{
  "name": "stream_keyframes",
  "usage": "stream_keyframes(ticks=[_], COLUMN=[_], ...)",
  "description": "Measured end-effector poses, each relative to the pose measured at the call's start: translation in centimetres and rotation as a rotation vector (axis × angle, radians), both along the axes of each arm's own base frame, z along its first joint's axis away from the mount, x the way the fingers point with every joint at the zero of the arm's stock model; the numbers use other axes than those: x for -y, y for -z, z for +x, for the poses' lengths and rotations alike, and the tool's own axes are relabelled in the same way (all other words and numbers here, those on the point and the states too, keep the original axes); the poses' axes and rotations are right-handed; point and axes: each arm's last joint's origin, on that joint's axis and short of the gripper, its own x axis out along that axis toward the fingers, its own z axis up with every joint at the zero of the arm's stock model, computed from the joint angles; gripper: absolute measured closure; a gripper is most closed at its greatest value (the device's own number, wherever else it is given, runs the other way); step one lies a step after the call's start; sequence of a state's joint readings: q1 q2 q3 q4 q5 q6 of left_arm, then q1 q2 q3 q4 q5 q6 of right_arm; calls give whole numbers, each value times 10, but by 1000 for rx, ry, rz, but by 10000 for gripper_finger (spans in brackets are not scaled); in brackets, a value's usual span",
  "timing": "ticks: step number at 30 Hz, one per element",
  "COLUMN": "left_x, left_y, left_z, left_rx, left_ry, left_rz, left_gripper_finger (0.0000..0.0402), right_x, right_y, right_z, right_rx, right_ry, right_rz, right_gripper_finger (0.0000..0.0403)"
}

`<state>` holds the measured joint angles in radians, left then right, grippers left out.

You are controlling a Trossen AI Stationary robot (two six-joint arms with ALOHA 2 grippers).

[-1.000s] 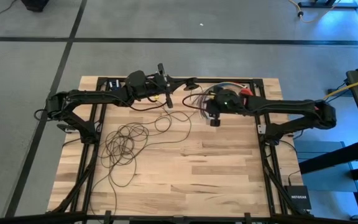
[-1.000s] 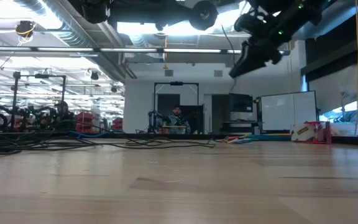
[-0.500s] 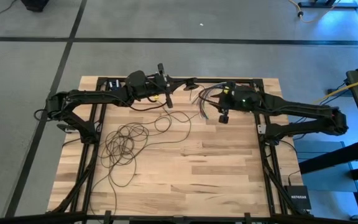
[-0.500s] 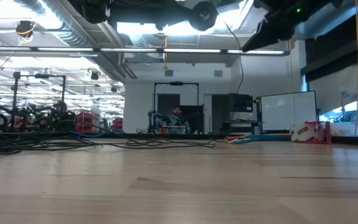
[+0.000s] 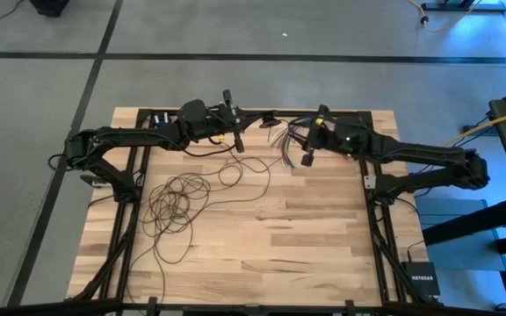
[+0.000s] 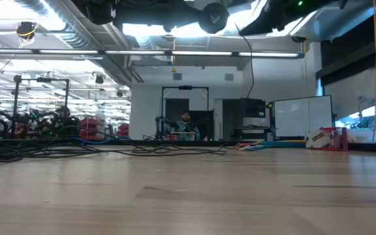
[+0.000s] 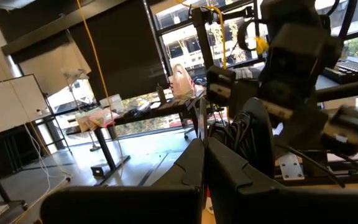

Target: Coiling cords

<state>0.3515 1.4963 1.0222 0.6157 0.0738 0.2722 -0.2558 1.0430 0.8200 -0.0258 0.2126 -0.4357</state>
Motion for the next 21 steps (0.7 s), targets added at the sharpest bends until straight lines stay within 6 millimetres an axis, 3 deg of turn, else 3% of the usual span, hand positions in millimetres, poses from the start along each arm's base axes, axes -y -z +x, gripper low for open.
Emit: stream_keyframes(ticks=[5,21], left_x=[0,1], left_y=[1,-1], left_z=[0,0], left_rx=[-7,20], left_ry=[0,42], left_rz=[-2,-17], left_gripper_finger=[400,400], right_x=[3,4], right_y=[2,9], right_z=[5,0], right_rx=[-16,-115], right_ry=[27,100], right_rz=[-50,-71], right_gripper_finger=[265,390])
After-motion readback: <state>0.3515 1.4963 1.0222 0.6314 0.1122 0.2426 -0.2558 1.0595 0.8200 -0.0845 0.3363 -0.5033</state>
